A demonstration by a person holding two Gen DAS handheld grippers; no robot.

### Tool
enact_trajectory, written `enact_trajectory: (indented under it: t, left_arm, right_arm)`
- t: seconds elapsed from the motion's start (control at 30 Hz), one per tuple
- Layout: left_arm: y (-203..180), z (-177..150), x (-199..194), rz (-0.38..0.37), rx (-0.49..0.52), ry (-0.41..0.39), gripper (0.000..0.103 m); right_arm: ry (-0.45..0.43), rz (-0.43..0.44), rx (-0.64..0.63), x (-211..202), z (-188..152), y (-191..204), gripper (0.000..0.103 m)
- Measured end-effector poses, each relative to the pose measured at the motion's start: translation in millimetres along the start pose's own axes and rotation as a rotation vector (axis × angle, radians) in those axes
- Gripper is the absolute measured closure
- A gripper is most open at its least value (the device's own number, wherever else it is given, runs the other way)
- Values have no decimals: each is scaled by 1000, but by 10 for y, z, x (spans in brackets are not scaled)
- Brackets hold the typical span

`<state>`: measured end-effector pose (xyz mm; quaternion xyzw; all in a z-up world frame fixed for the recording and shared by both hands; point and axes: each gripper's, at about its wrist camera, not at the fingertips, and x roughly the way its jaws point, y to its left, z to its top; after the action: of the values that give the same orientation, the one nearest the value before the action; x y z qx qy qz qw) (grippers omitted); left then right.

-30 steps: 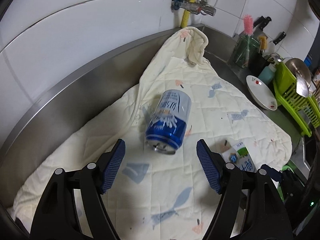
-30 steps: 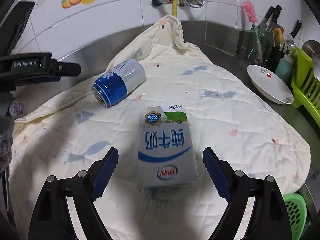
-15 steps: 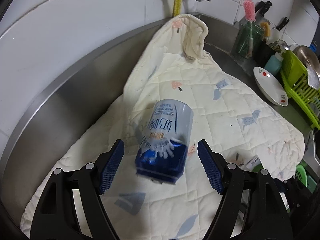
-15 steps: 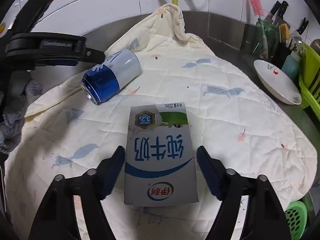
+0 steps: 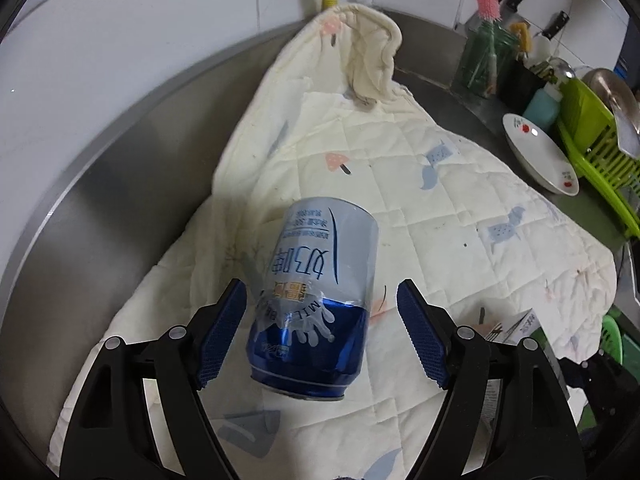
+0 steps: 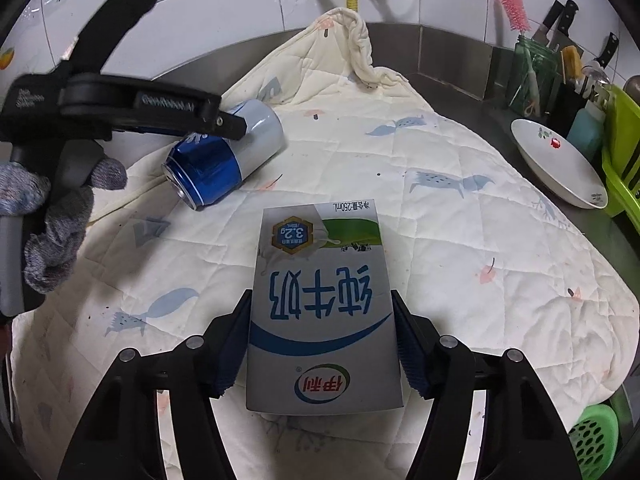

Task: Collect trash
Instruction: 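Grasp the blue milk-tea can with the left tool while the right grasps the milk carton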

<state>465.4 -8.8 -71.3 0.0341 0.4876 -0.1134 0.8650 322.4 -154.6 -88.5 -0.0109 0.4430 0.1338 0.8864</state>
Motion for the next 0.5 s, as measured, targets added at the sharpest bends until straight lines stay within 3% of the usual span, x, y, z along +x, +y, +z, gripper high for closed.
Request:
enact_trajectory:
  t: [0.4,0.5]
  left_arm:
    - [40,-10,242,41,6,25,25]
    - [38,-19,276,32,5,27,30]
  right_arm:
    - [-17,-16,-11,-101,-29,-17,40]
    - [-21,-14,-7,-137,-47,-23,40]
